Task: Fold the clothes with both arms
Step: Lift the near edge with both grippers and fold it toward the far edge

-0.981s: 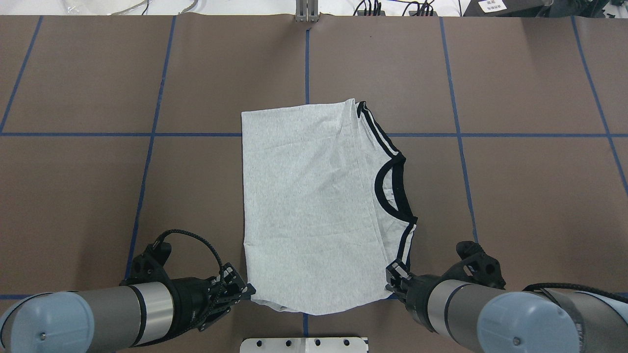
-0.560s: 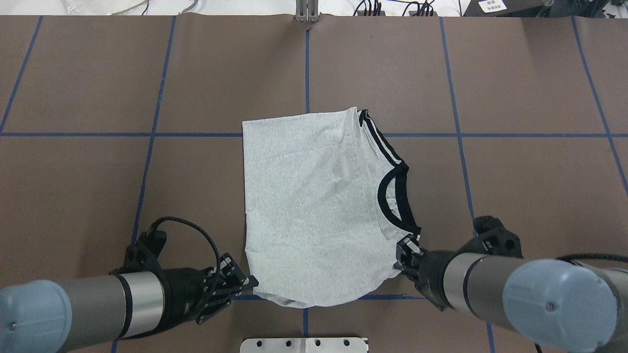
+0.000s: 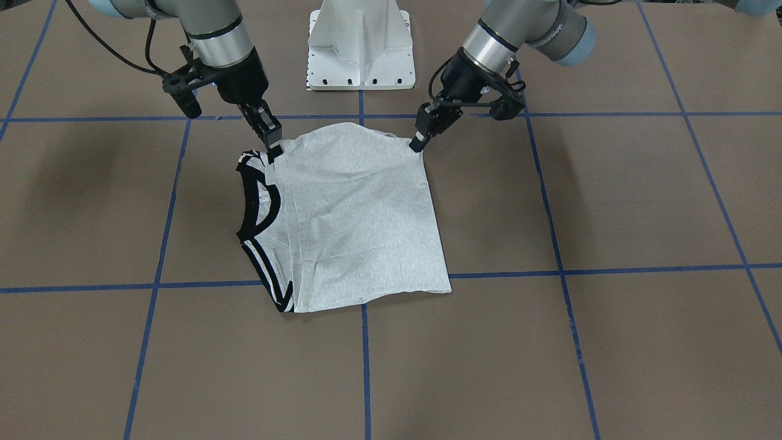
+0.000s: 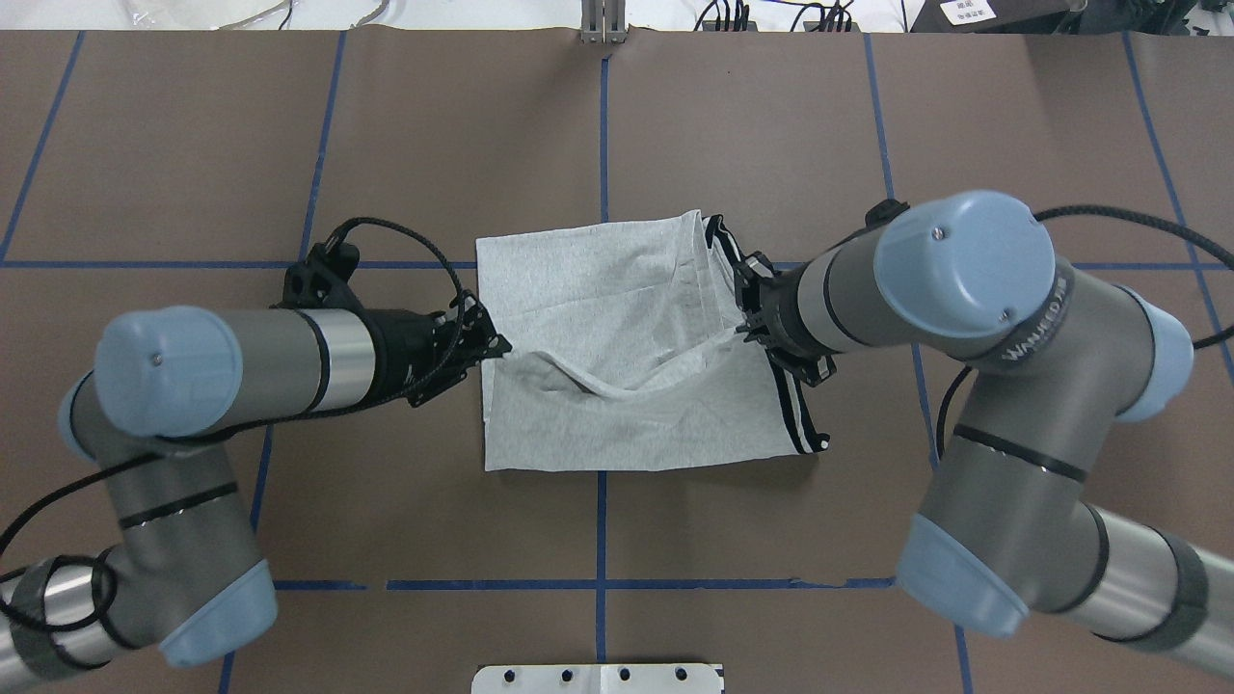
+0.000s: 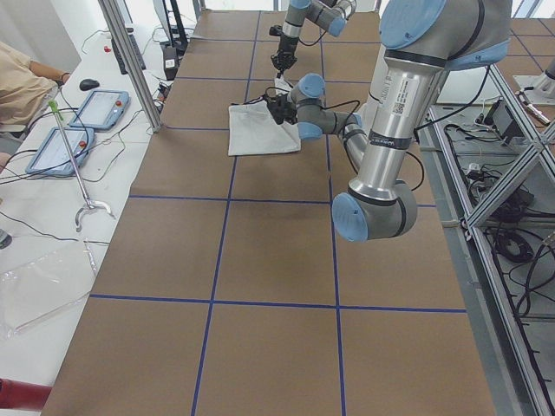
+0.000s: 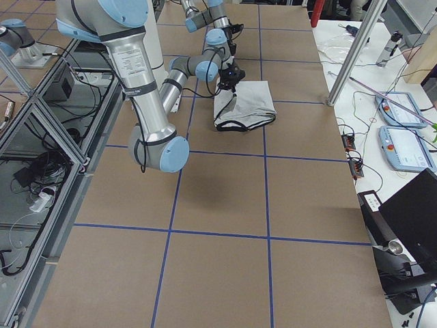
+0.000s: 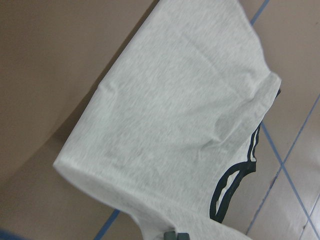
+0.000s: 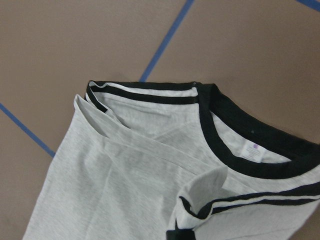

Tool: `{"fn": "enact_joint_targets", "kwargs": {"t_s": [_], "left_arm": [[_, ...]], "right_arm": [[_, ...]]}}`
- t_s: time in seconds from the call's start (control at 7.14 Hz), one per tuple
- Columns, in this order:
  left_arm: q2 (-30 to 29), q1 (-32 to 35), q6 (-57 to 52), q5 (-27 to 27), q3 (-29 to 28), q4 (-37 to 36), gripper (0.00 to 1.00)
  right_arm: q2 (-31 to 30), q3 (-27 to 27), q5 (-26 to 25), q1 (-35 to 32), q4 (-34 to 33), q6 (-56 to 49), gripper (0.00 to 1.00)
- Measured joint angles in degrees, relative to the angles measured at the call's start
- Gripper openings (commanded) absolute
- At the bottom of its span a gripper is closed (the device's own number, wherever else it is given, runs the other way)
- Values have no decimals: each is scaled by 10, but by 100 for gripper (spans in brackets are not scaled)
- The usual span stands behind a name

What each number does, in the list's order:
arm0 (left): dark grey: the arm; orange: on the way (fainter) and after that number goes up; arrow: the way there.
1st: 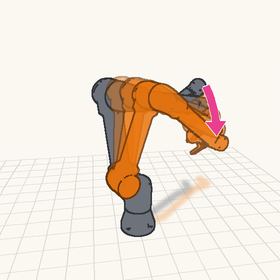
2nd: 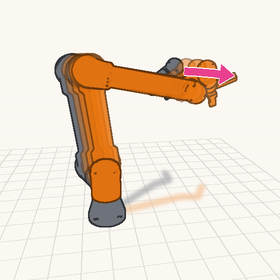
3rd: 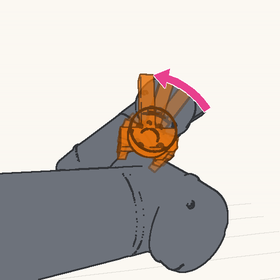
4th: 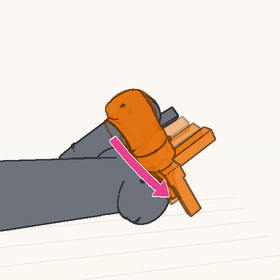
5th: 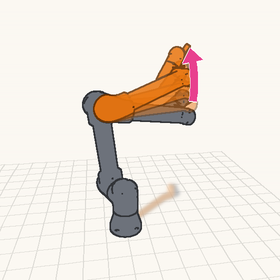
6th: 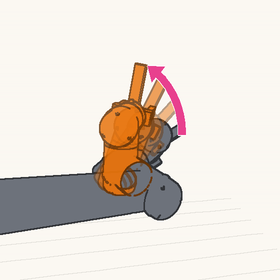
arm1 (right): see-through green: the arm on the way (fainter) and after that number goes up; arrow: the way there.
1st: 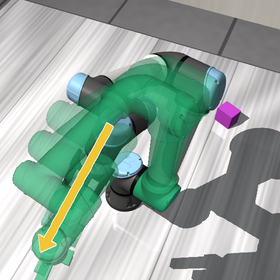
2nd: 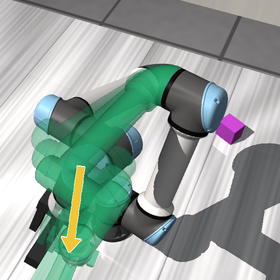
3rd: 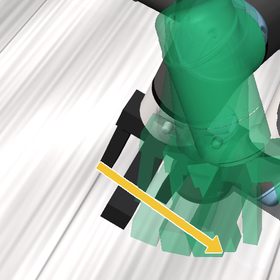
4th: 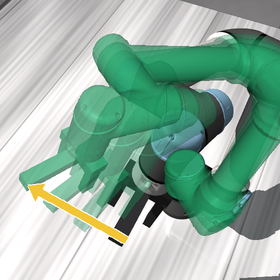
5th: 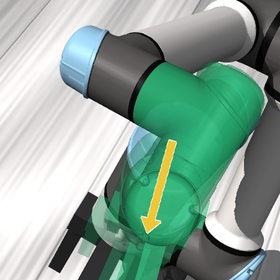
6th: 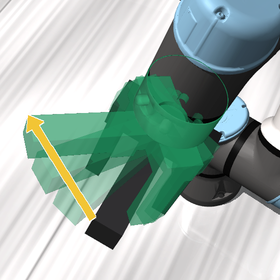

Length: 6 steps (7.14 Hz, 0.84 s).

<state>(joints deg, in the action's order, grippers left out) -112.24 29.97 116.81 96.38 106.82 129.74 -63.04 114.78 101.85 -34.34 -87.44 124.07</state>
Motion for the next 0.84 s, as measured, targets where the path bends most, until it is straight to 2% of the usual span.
{"fn": "enact_joint_targets", "kwargs": {"t_s": [0.28, 0.56, 0.84], "left_arm": [[-31, 46, -35, 9, -53, 2, 0], [-43, 64, -57, 10, -97, 27, 0], [-55, 67, -62, 10, -137, 57, 0]], "right_arm": [[55, -84, 19, -46, 3, -47, 0], [108, -157, 24, -60, 5, -62, 0], [129, -200, 25, -61, 17, -67, 0]]}}
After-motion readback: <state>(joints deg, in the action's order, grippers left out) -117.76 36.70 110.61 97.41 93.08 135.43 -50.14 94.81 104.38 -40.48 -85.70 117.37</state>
